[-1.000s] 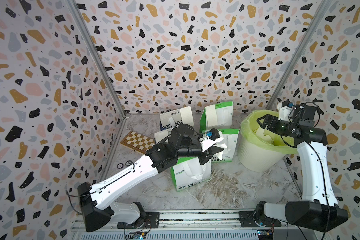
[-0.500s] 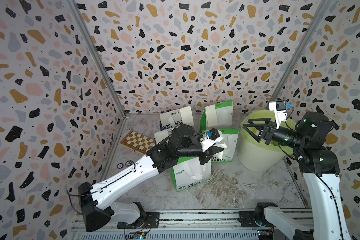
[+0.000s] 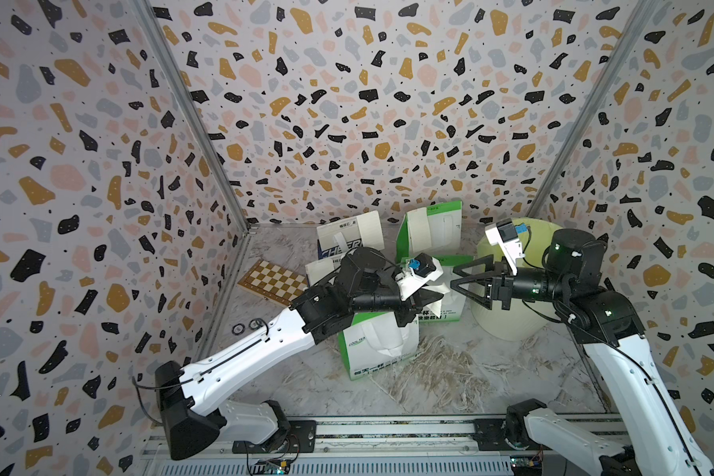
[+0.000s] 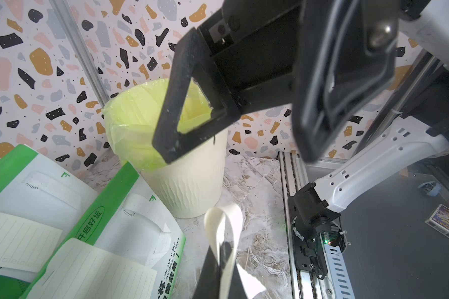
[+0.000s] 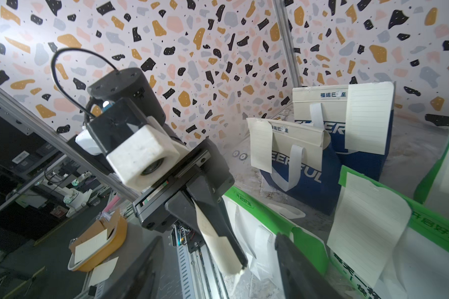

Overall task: Shred takeout receipts and throw away
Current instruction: Place the takeout receipt in the trash bin.

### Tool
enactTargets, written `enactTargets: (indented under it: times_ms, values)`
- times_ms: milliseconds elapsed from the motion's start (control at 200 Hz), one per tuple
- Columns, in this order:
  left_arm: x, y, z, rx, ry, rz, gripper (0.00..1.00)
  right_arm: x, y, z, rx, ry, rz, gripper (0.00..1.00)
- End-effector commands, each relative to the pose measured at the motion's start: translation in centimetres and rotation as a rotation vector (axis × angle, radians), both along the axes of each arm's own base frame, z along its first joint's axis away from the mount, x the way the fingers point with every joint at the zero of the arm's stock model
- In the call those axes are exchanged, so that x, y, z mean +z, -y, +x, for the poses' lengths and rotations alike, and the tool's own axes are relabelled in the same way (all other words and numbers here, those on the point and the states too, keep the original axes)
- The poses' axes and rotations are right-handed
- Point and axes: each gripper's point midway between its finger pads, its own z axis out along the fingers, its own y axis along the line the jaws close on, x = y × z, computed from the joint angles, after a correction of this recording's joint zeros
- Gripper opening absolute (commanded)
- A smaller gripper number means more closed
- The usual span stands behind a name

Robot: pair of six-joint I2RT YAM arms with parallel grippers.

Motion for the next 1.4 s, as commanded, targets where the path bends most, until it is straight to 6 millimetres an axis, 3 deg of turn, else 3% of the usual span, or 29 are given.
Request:
enactTargets:
  times_ms: [0,130,390,471,536,646,706,756,771,786,801,941,1051,1196,1286,1397]
  values:
    - [1.3,-0.3,-0.3,0.004,0.023,-0.046,0.00,-1.1,-0.7,-0.1,-0.013,0.007,-0.050,0.61]
    - [1.2,-0.3,-0.2,0.006,0.022,-0.044,0.00,-2.1,-1.5,-0.1,-0.013,-0.002,-0.083,0.42]
    - [1.1,-0.3,-0.2,0.006,0.026,-0.040,0.00,-2.6,-1.7,0.1,-0.030,0.001,-0.107,0.26]
    - [1.0,-0.3,-0.2,0.007,0.025,-0.039,0.00,-2.5,-1.6,0.2,-0.044,0.008,-0.105,0.15]
    - [1.0,-0.3,-0.2,0.007,0.025,-0.039,0.00,-2.4,-1.6,0.3,-0.051,0.013,-0.104,0.00]
    - [1.0,-0.3,-0.2,0.005,0.028,-0.036,0.00,-2.5,-0.9,1.6,-0.148,0.014,-0.127,0.00]
    - [1.2,-0.4,-0.3,0.006,0.033,-0.035,0.40,-2.8,0.0,2.8,-0.232,0.012,-0.167,0.00]
    - [1.5,-0.6,-0.1,0.019,0.042,-0.036,0.67,-3.2,0.8,3.8,-0.303,0.009,-0.203,0.00]
    - [1.7,-0.7,0.0,0.027,0.051,-0.038,0.80,-3.3,0.9,4.1,-0.322,0.006,-0.214,0.00]
    - [1.7,-0.7,0.1,0.034,0.058,-0.036,0.97,-3.3,1.2,4.4,-0.345,0.008,-0.225,0.00]
    - [1.8,-0.8,0.1,0.038,0.065,-0.037,1.00,-3.3,1.5,4.7,-0.371,0.007,-0.237,0.00]
    - [1.6,-2.2,0.6,0.091,0.145,0.010,1.00,-2.9,5.3,8.2,-0.602,-0.018,-0.309,0.00]
    - [2.1,-3.5,1.9,0.193,0.172,0.024,1.00,-1.7,10.6,11.4,-0.833,-0.054,-0.314,0.00]
    - [3.1,-5.1,3.6,0.337,0.166,0.014,1.00,-0.7,17.3,14.0,-1.061,-0.099,-0.300,0.00]
    - [3.1,-5.5,4.0,0.365,0.179,0.056,1.00,-1.2,20.2,15.0,-1.171,-0.122,-0.332,0.00]
    - [2.7,-5.4,3.7,0.323,0.230,0.112,1.00,-3.2,22.3,15.7,-1.239,-0.163,-0.389,0.00]
